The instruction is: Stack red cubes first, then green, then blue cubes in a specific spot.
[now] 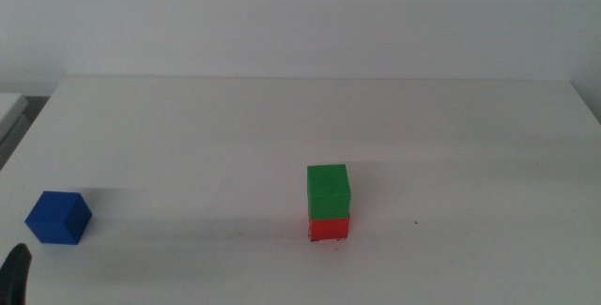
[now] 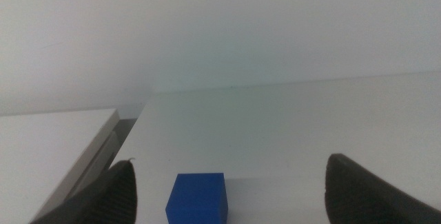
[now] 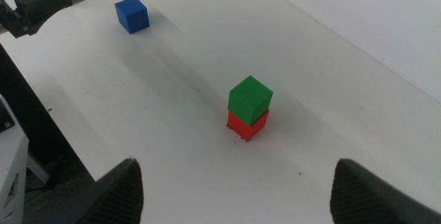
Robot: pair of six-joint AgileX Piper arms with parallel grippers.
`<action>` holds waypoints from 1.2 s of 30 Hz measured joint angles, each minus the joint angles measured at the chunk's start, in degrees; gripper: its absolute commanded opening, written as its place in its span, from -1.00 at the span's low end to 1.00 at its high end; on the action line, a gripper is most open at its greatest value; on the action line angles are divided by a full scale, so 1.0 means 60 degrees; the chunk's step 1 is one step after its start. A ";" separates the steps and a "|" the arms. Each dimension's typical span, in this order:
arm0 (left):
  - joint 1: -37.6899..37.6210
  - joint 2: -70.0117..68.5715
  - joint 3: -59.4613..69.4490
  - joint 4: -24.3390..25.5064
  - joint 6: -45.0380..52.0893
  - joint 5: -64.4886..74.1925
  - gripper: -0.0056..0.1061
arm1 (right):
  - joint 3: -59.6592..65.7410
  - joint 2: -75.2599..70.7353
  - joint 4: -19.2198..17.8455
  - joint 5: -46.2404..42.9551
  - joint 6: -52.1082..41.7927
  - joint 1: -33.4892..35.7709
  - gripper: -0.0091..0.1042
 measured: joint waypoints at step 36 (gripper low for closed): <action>0.1637 1.4873 -1.0930 -0.0329 0.1569 0.8409 0.75 | 0.0000 -0.0014 -0.0022 0.0000 0.0000 0.0000 0.59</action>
